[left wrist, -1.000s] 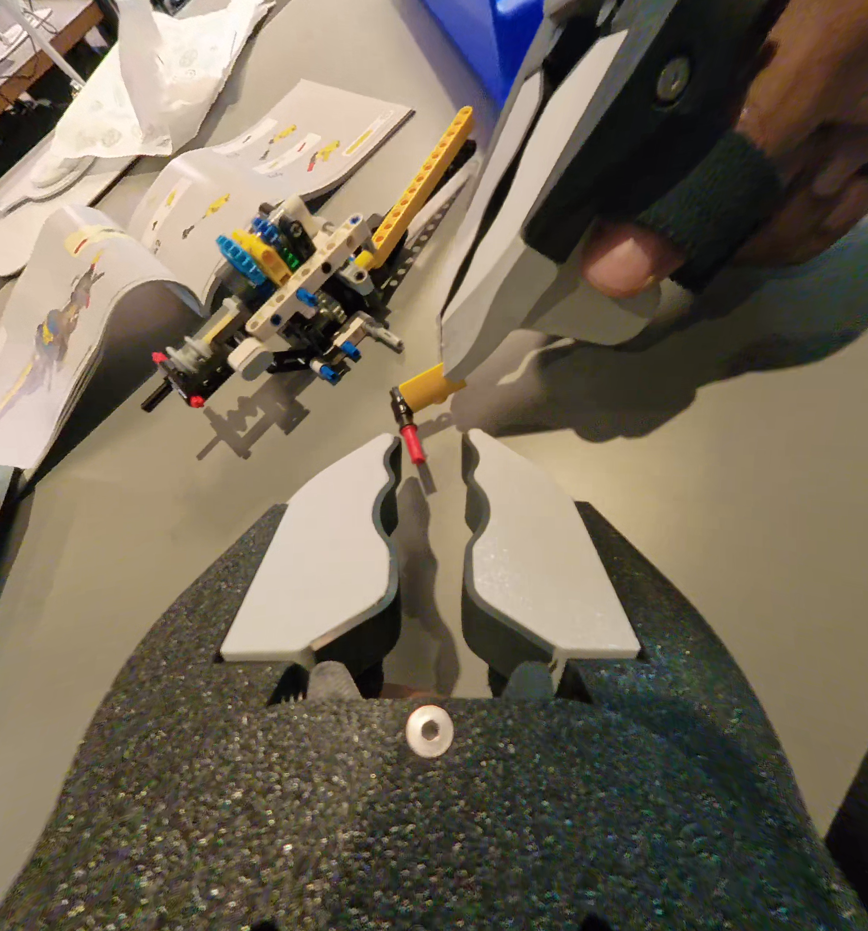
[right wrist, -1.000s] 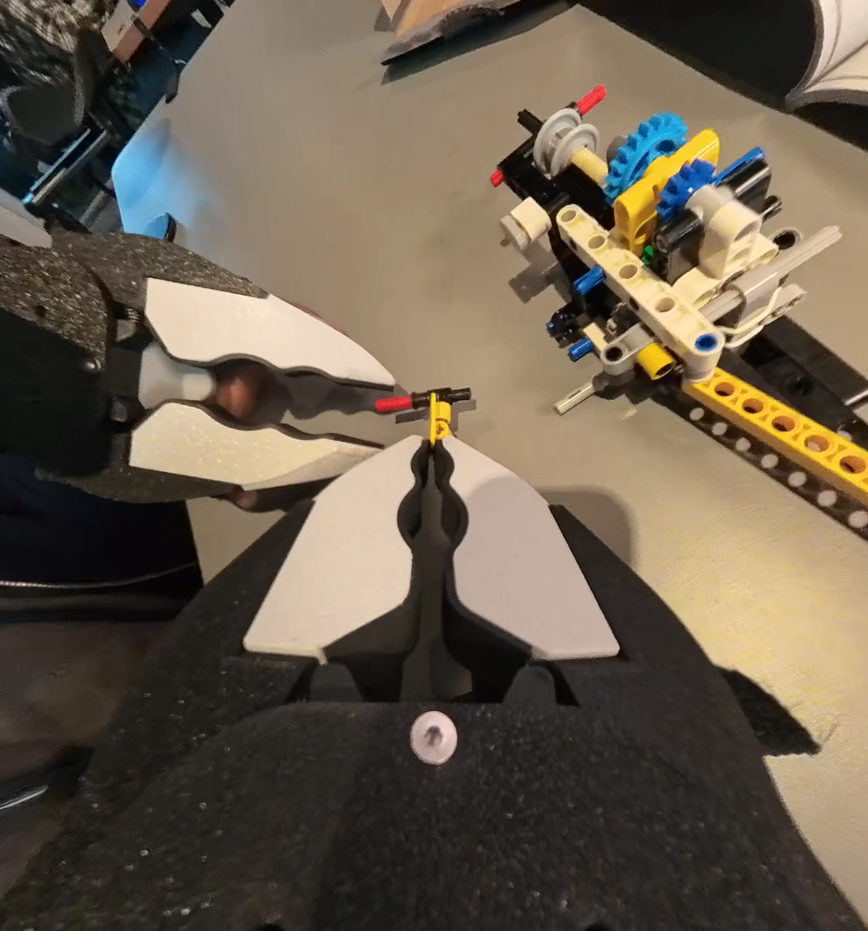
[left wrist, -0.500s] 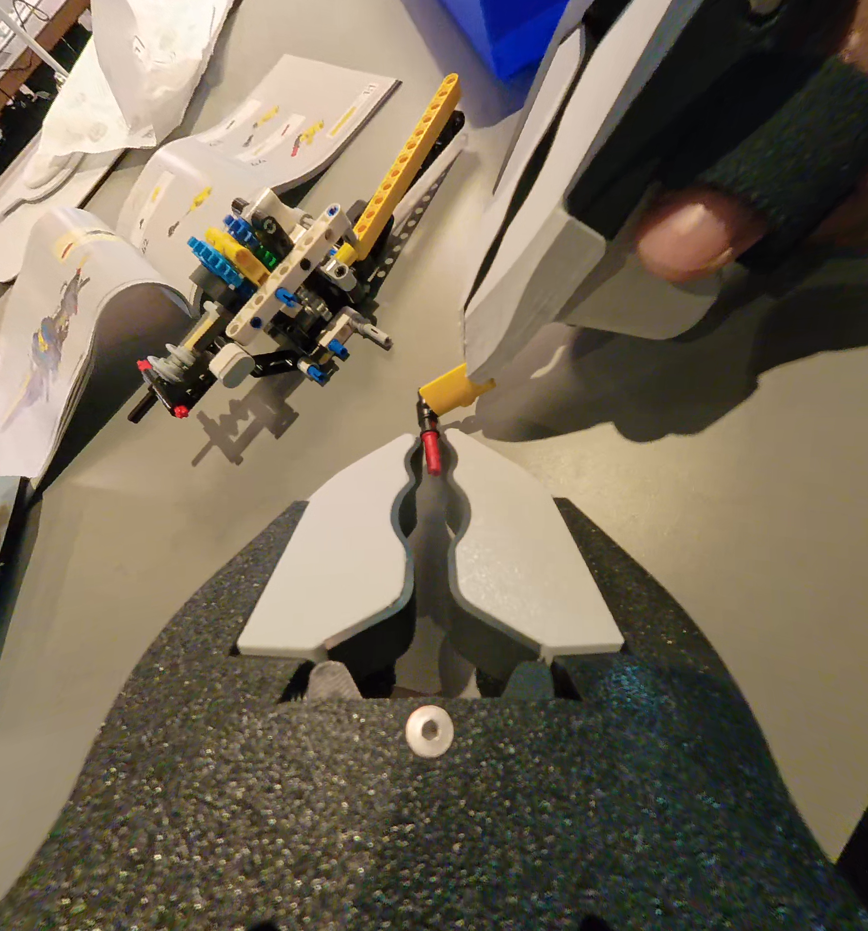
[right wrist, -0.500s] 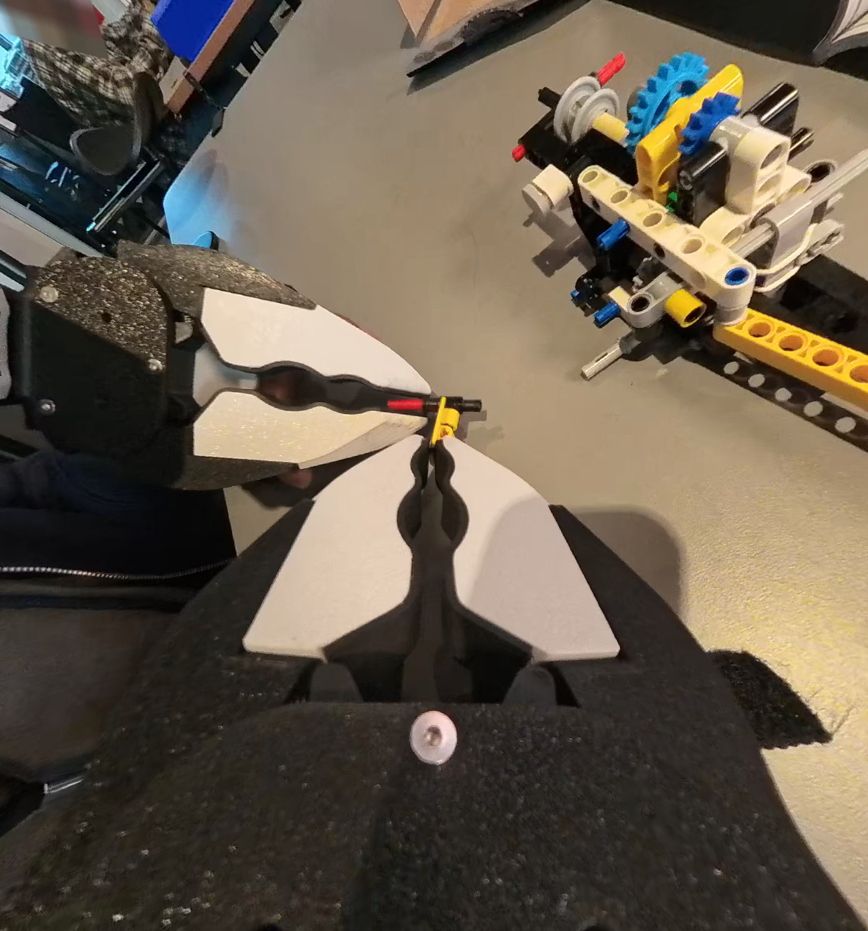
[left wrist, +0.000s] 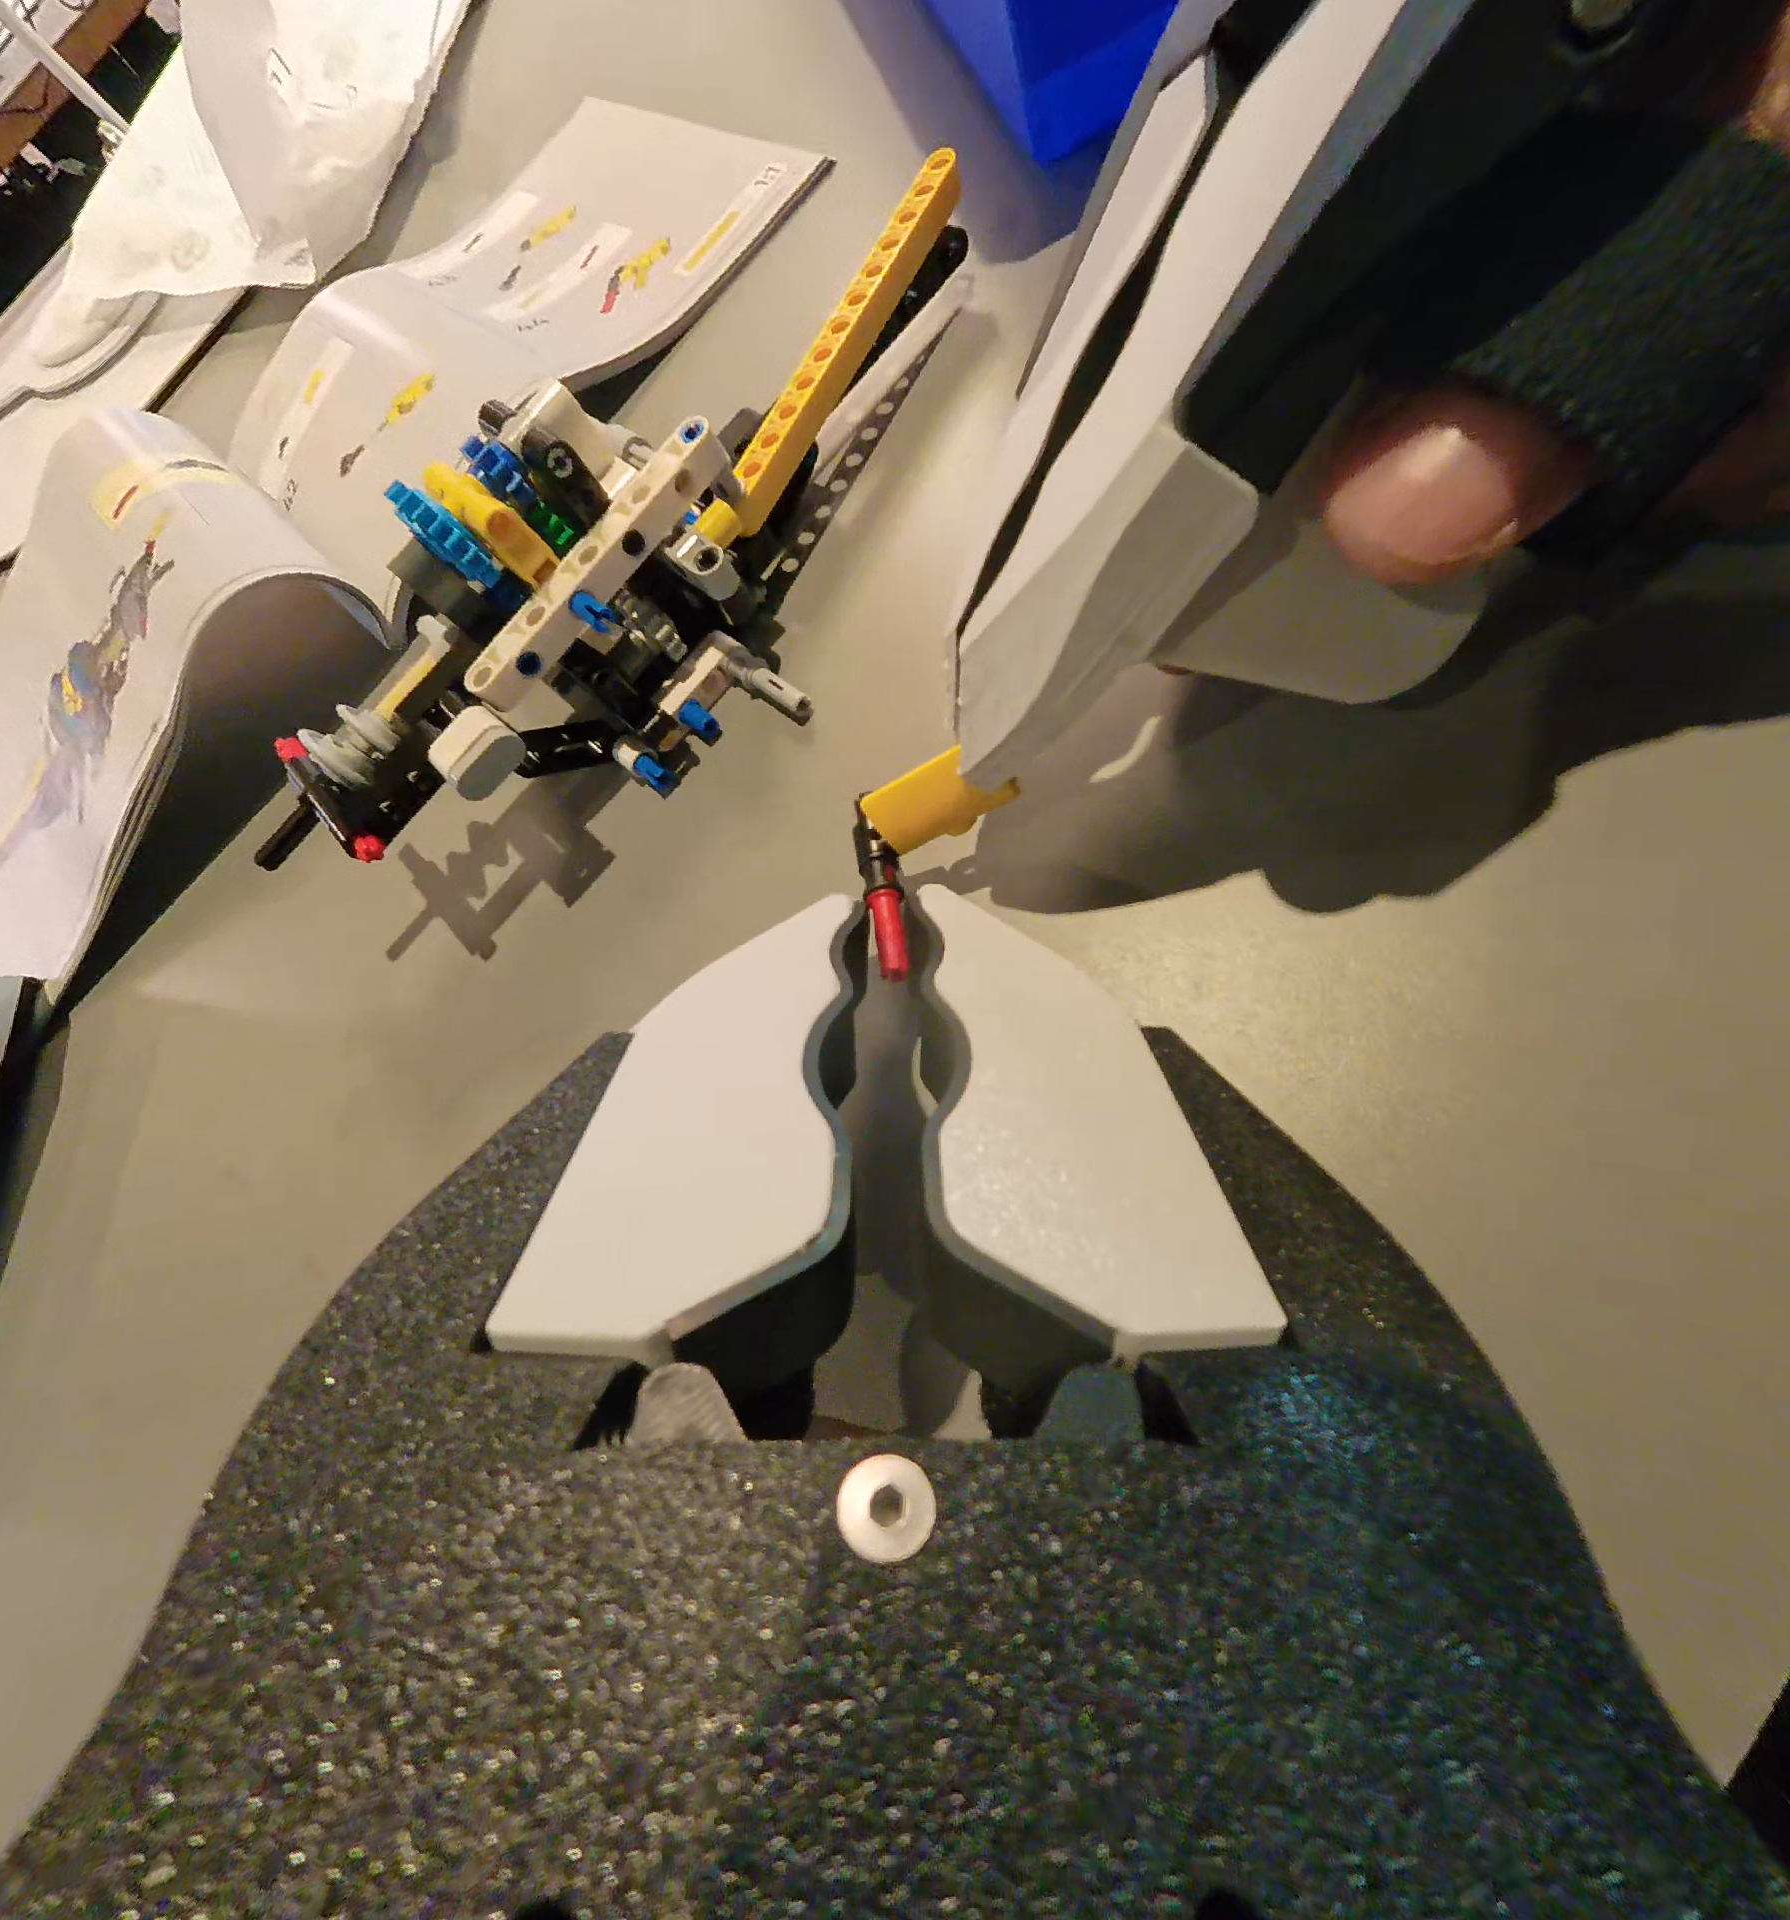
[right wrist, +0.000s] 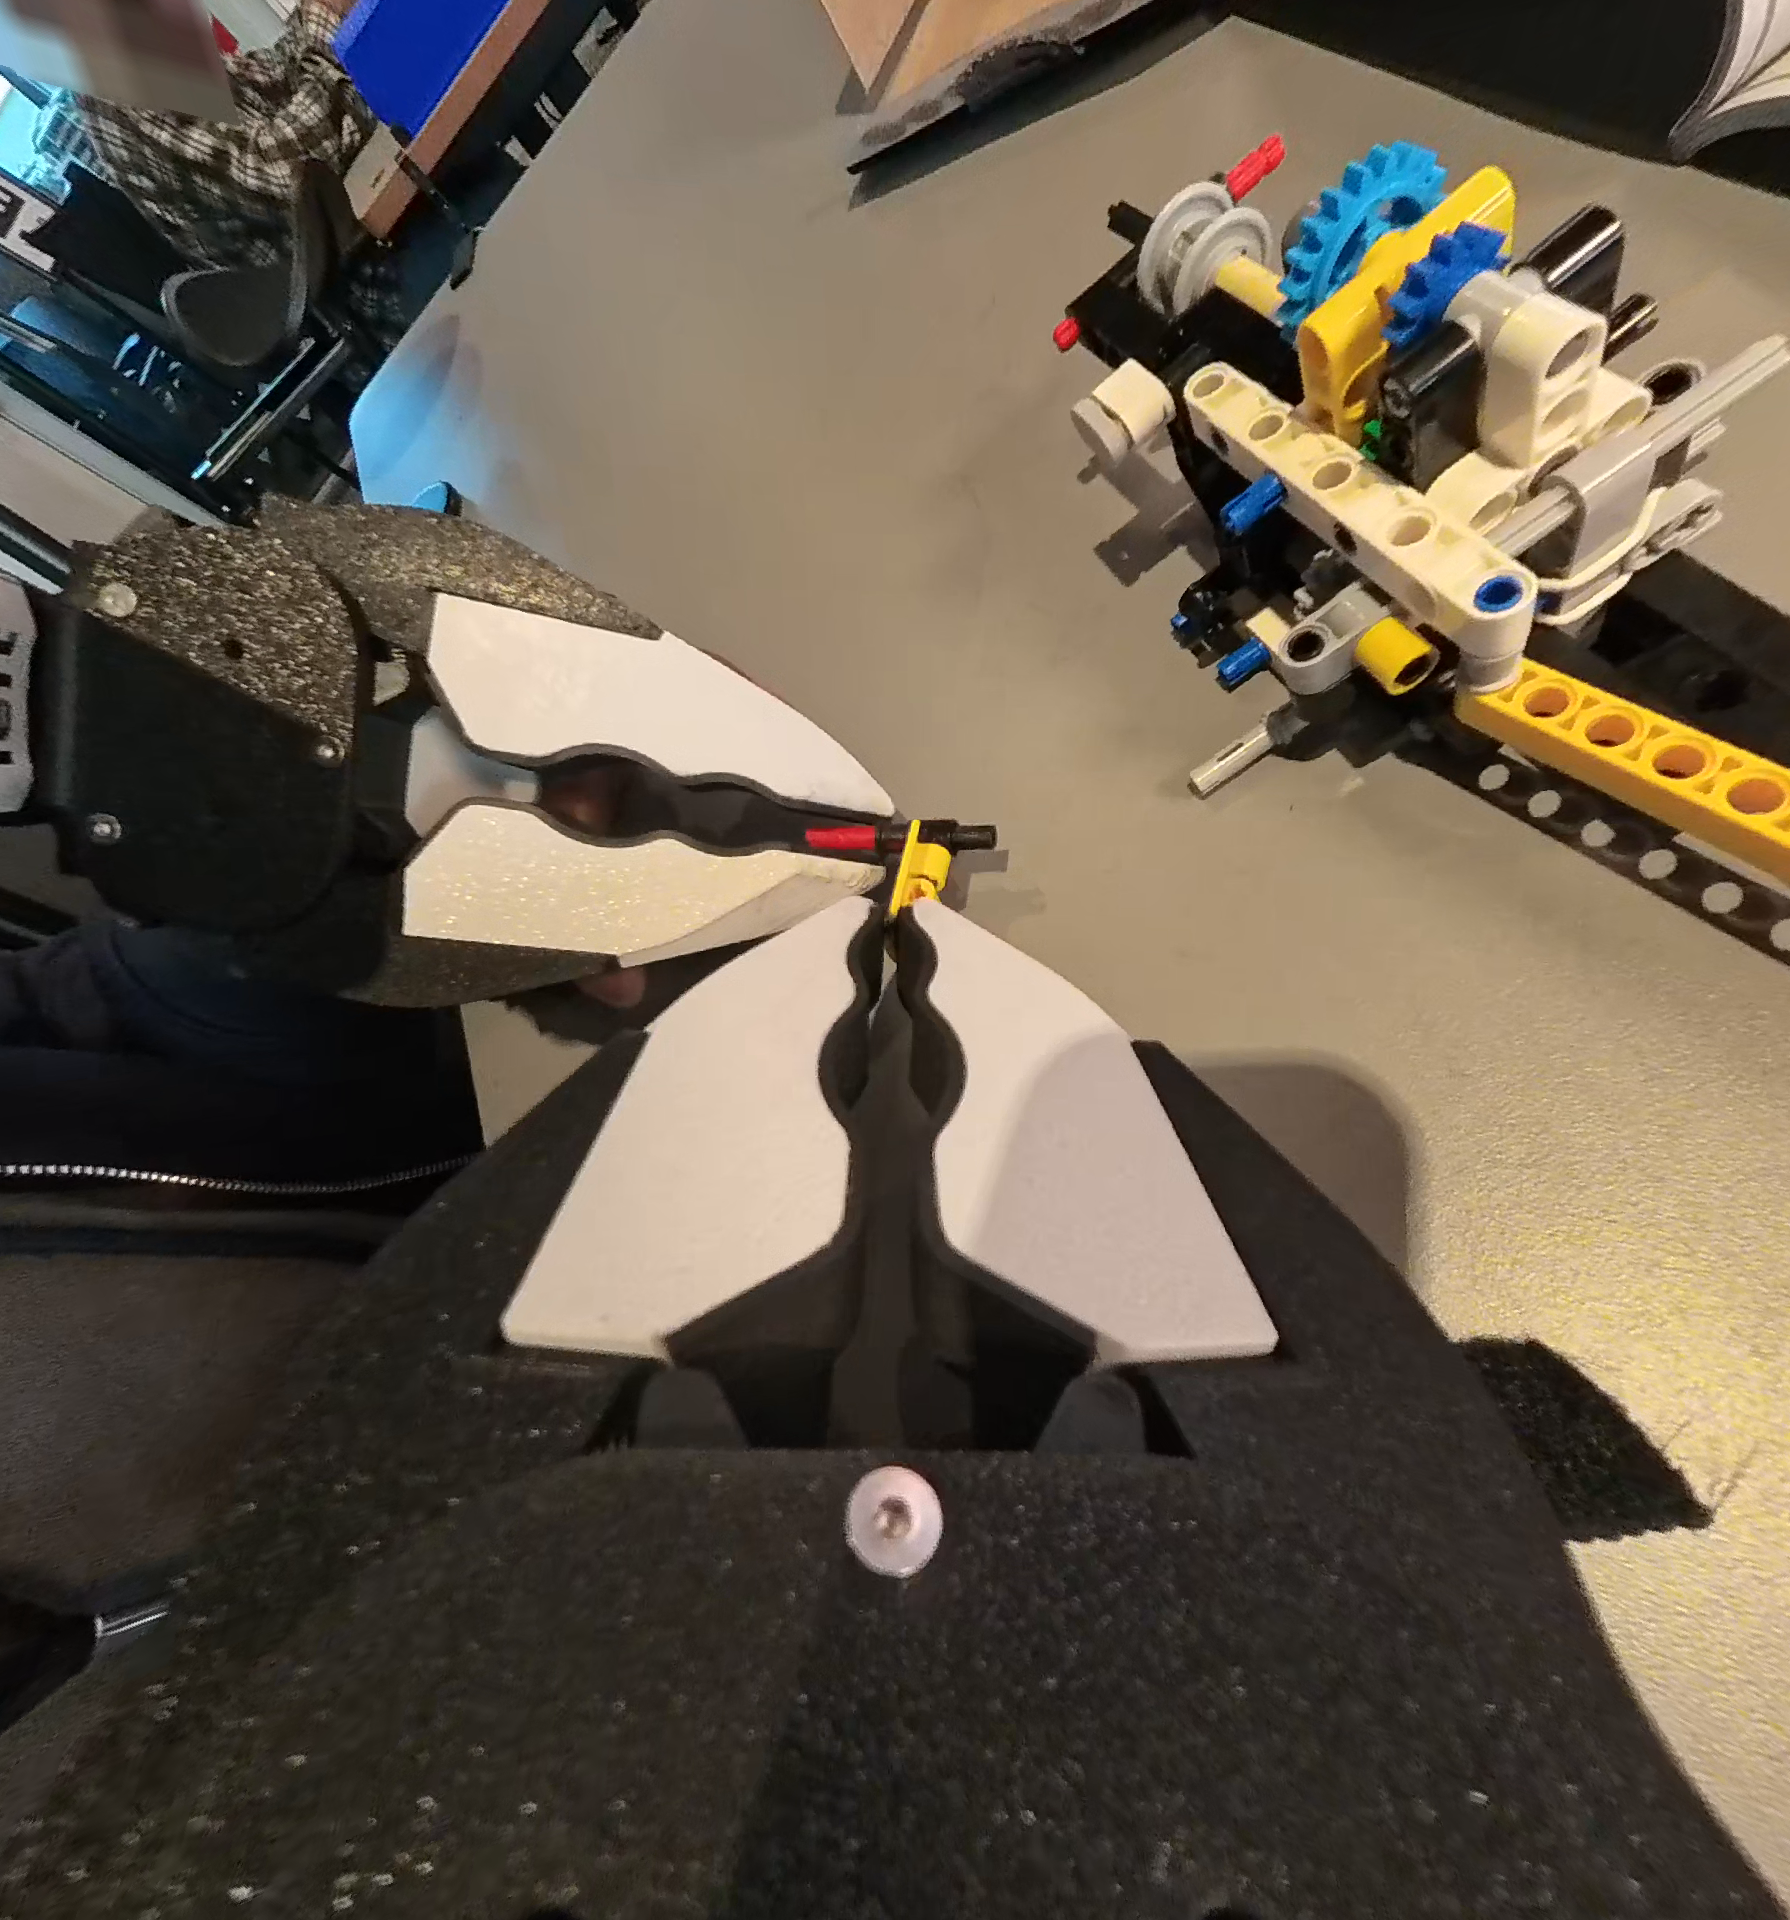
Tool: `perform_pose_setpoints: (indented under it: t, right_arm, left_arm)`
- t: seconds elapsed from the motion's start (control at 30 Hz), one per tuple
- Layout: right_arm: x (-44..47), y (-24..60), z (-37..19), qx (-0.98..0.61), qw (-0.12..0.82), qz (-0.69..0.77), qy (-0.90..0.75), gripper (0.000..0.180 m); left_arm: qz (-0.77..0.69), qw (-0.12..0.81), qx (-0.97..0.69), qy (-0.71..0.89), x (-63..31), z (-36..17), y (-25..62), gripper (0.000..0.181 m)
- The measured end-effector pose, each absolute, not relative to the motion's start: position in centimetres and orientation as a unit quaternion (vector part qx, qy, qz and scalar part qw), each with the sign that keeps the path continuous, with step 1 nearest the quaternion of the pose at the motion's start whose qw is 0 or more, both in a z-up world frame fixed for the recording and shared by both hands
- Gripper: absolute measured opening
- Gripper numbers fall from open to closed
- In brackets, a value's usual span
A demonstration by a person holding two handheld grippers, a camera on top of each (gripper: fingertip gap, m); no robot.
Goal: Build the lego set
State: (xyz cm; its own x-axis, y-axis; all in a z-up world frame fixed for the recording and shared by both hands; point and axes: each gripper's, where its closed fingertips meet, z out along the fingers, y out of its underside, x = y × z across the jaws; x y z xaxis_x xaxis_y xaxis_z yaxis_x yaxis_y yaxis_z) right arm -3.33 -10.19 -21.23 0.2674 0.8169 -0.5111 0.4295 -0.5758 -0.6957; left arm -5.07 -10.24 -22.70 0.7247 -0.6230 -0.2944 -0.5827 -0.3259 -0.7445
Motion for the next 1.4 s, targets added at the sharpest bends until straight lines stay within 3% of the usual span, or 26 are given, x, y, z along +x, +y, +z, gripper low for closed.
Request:
perform_pose_setpoints:
  t: [0.83,1.4]
  right_arm:
    - [-3.3,-10.2,-21.0,-0.756,0.230,0.445,-0.422,0.003]
    - [-2.3,-9.8,-19.8,-0.737,0.237,0.484,-0.409,0.020]
  left_arm:
    - [-0.021,0.451,-0.813,0.368,-4.9,-22.5,-10.0,0.005]
    - [-0.005,0.517,-0.786,0.339,-5.5,-20.6,-8.6,0.005]
